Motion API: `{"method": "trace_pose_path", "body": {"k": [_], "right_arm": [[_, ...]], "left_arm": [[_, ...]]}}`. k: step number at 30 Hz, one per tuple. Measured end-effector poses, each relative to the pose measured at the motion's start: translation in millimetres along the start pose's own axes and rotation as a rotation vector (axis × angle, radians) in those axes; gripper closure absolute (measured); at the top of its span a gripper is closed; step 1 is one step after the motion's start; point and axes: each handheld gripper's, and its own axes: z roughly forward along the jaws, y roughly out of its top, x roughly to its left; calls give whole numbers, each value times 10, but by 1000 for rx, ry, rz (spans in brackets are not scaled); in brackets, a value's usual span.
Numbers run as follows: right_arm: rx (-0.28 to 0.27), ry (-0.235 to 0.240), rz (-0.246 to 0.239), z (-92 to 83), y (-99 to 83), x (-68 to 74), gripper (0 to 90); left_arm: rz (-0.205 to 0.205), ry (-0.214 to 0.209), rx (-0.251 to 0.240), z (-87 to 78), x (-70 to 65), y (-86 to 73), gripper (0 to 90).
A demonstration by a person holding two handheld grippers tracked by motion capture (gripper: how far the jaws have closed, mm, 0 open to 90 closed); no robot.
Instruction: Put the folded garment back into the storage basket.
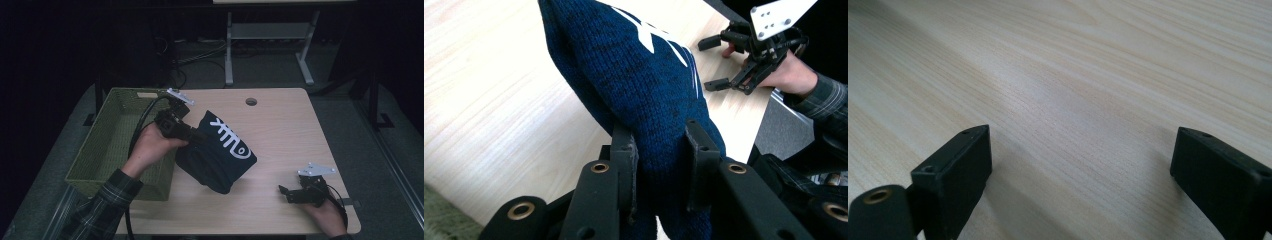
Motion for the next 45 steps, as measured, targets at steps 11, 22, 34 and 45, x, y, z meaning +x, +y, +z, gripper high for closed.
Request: {"method": "trace_pose_path", "body": {"k": [11, 22, 34, 45], "right_arm": [[1, -1, 2, 0, 1, -1, 93], [1, -1, 2, 1, 1, -1, 93], [-1, -4, 3, 2, 2, -2, 93], [-3, -7, 4, 3, 2, -5, 94]], "left_arm": [[-15, 29, -29, -267, 48, -15, 718], [-9, 72, -53, -593, 32, 44, 718], [-27, 113, -88, -965, 83, -11, 718], [-72, 142, -137, -1247, 217, -149, 718]]}}
